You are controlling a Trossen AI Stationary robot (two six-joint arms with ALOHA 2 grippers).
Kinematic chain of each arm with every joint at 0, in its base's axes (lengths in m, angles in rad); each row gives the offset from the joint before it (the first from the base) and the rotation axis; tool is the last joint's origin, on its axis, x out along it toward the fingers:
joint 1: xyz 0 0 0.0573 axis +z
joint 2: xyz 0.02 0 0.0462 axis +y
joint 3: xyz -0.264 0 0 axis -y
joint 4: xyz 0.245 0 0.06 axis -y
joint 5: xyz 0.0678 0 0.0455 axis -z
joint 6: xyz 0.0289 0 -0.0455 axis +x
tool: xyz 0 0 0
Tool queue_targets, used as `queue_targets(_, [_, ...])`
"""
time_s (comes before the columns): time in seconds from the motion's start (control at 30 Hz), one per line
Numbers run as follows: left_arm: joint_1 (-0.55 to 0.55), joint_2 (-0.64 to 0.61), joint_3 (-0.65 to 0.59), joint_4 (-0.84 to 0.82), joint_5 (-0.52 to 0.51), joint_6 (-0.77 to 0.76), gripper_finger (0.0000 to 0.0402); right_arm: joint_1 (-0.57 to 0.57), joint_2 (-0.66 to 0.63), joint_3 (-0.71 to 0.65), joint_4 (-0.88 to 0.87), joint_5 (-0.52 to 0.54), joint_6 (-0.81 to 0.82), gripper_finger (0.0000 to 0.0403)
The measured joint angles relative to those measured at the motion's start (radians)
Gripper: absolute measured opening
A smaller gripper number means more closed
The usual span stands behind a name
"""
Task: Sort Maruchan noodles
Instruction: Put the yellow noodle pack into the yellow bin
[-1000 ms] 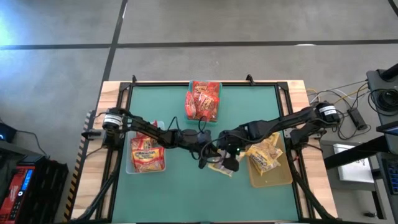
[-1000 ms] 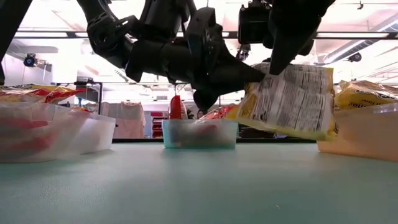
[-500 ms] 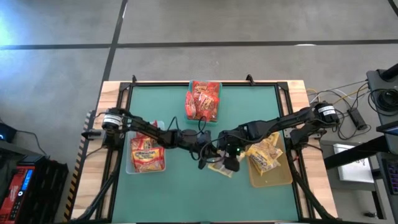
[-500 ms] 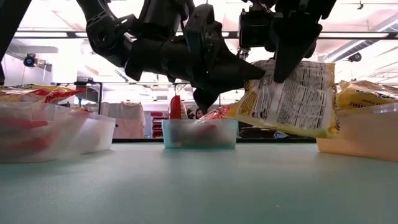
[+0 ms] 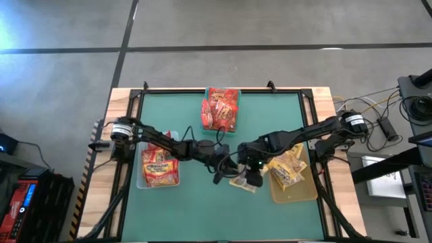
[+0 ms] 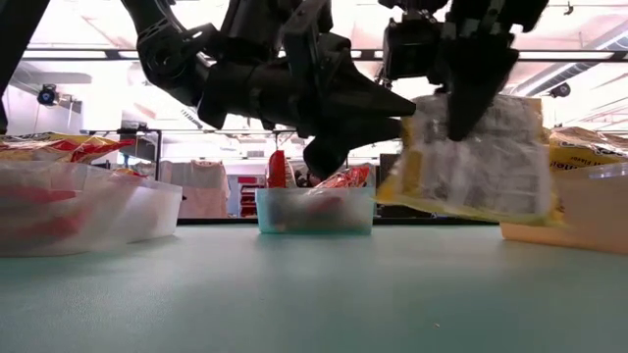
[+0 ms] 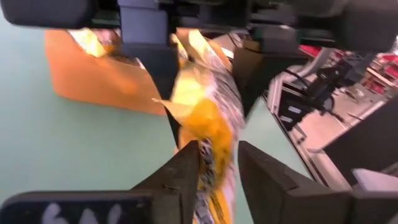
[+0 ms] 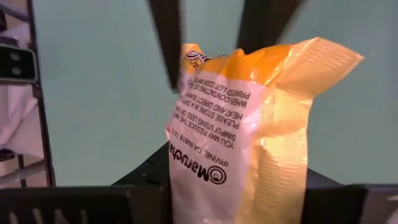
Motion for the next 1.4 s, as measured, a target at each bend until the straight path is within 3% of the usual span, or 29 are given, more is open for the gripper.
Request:
queue_targets(0.27, [0.026, -0.04, -0.002, -0.127, 0.055, 0.019, 0.0147, 0.0, -0.001, 0.075, -0.221, 0.016, -0.022, 0.0132])
queue_targets(0.57, [0.036, -0.098, -0.012, -0.212, 0.056, 0.023, 0.0158, -0.004, -0.085, 0.177, -0.492, 0.063, -0.033, 0.0132])
queue_targets(0.87, [0.041, -0.138, -0.029, -0.212, 0.053, 0.019, 0.0158, 0.05, -0.265, 0.103, -0.548, -0.02, 0.23, 0.0132])
queue_targets(1.07, [0.042, -0.149, -0.029, -0.212, 0.052, 0.019, 0.0158, 0.157, -0.355, 0.017, -0.545, 0.025, 0.476, 0.0138])
queue_targets(1.2, [0.044, -0.149, -0.029, -0.203, 0.047, 0.023, 0.0158, 0.208, -0.366, -0.048, -0.538, 0.062, 0.664, 0.0162])
queue_targets(1.4, [0.06, -0.149, -0.022, -0.198, 0.036, 0.022, 0.0158, 0.266, -0.365, -0.096, -0.579, 0.0, 0.726, 0.0209])
